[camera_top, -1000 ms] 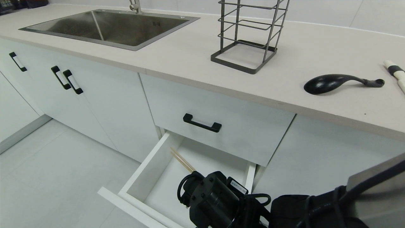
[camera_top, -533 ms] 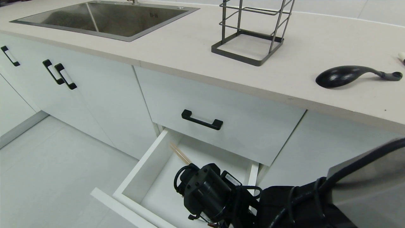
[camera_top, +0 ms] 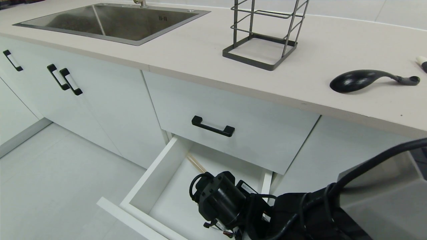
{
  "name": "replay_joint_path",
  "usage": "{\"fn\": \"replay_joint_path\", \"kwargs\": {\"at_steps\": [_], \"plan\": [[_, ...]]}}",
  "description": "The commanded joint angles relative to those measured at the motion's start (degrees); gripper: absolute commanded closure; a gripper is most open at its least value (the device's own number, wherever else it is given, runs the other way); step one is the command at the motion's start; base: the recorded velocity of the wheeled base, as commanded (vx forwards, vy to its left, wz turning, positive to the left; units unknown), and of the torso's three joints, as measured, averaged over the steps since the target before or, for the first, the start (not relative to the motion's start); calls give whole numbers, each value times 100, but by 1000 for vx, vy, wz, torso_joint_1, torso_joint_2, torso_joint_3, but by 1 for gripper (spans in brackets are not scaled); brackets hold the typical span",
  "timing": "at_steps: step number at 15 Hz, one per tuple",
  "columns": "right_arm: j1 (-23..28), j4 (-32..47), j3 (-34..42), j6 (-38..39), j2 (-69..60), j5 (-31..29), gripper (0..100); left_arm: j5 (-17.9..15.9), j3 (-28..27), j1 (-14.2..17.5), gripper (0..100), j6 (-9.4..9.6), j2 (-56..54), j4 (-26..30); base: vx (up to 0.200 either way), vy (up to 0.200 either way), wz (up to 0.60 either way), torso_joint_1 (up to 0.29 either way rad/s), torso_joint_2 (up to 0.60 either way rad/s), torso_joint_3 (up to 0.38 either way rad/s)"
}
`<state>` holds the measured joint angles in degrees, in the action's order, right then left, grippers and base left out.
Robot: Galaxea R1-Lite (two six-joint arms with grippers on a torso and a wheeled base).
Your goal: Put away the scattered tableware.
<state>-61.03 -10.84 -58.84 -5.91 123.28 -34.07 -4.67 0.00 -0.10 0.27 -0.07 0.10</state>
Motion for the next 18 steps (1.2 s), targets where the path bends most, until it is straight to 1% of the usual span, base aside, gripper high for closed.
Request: {"fn": "replay_joint_path", "kwargs": {"at_steps": [1,3,5,9,10,13,14,16,18], "plan": [[91,38,136,2,-24,6,100,1,0,1,0,0,7,-1,0,0,0,0,0,0],[91,20,92,11,-6,85,100,1,0,1,0,0,7,-1,0,0,0,0,0,0],[73,3,-154,-24,214,243,100,1,0,1,0,0,7,-1,0,0,0,0,0,0],[73,11,-277,-42,284,261,100,1,0,1,0,0,7,-1,0,0,0,0,0,0],[65,-6,-294,-42,310,278,0,1,0,1,0,0,7,-1,0,0,0,0,0,0],[38,-41,-356,-6,240,357,0,1,0,1,0,0,7,-1,0,0,0,0,0,0],[-76,-6,-286,-6,-164,357,0,1,0,1,0,0,7,-1,0,0,0,0,0,0],[-120,126,-31,81,-604,357,0,1,0,1,0,0,7,-1,0,0,0,0,0,0],[-120,108,136,152,-683,366,0,1,0,1,0,0,7,-1,0,0,0,0,0,0]]}}
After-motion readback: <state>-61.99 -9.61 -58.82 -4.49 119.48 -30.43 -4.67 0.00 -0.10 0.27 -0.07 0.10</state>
